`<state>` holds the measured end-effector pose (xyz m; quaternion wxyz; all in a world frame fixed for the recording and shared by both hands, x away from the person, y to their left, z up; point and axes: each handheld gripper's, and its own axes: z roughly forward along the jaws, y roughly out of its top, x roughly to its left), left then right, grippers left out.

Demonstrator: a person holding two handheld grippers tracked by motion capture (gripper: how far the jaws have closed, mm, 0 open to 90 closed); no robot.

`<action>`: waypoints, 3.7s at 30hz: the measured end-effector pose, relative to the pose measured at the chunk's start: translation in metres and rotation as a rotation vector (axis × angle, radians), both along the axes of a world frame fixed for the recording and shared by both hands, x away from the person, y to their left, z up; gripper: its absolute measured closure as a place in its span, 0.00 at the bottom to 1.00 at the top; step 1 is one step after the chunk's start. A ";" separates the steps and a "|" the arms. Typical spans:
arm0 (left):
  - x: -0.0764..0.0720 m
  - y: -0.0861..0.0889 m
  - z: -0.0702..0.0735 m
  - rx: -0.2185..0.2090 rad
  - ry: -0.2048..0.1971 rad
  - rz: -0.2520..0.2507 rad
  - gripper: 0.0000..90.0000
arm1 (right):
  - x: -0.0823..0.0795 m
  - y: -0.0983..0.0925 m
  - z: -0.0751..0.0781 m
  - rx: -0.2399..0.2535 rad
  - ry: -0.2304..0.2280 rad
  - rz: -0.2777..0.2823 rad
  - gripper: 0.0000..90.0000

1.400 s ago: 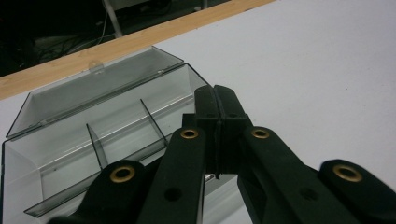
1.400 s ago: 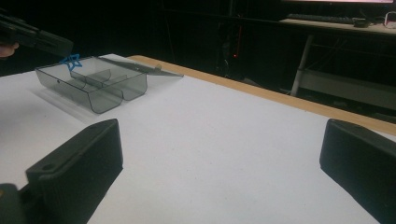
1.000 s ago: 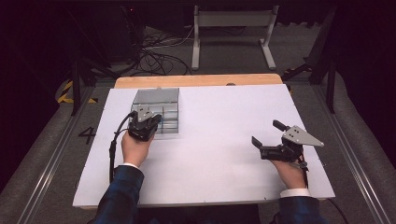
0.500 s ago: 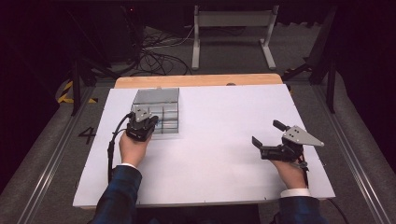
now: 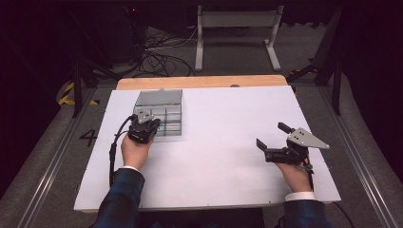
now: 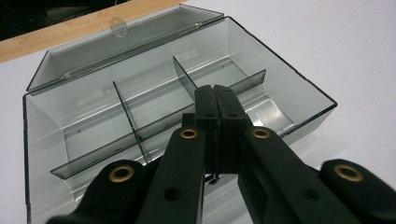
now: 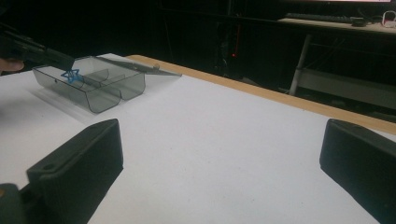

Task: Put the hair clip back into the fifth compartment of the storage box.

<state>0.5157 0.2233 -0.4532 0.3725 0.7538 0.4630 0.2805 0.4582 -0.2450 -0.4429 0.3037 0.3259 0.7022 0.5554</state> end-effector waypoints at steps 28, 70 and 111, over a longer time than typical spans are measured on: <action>0.007 0.006 -0.008 -0.036 0.051 0.002 0.99 | 0.000 0.000 0.000 -0.003 0.002 -0.004 0.00; 0.009 0.003 -0.009 -0.100 0.066 -0.005 0.64 | 0.001 0.000 -0.001 -0.004 0.003 0.000 0.00; -0.007 0.000 0.005 -0.123 -0.118 -0.056 0.32 | 0.001 0.002 -0.002 -0.007 0.003 0.004 0.00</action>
